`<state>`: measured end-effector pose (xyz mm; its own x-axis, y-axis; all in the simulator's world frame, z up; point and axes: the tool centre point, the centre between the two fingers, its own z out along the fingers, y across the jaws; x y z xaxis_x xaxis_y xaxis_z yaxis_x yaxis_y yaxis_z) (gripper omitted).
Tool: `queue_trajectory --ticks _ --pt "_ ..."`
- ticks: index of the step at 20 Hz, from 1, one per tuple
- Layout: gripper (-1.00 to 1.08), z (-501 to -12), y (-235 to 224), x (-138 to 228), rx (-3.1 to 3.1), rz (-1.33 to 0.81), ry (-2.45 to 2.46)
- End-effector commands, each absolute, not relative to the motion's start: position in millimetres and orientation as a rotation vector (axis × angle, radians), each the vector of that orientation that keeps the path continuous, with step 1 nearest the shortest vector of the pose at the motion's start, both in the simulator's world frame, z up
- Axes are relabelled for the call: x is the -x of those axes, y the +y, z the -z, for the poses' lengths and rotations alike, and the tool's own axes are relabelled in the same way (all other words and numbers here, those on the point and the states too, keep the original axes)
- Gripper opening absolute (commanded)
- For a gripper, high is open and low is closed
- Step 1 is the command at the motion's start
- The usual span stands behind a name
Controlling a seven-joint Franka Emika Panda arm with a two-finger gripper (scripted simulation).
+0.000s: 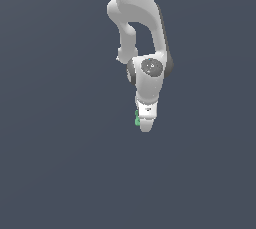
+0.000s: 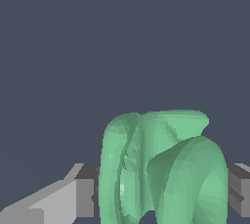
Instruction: Pick up the object and move it to a goal position.
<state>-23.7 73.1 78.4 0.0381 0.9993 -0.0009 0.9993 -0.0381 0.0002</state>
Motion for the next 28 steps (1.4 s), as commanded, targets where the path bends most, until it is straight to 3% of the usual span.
queue_trajectory --ticks 1,28 --pt "-1.0 -95.5 73.8 25.6 -2.262 0.0 2.178" --pt "-1.0 -390.0 86.3 57.2 -2.261 -0.002 2.184"
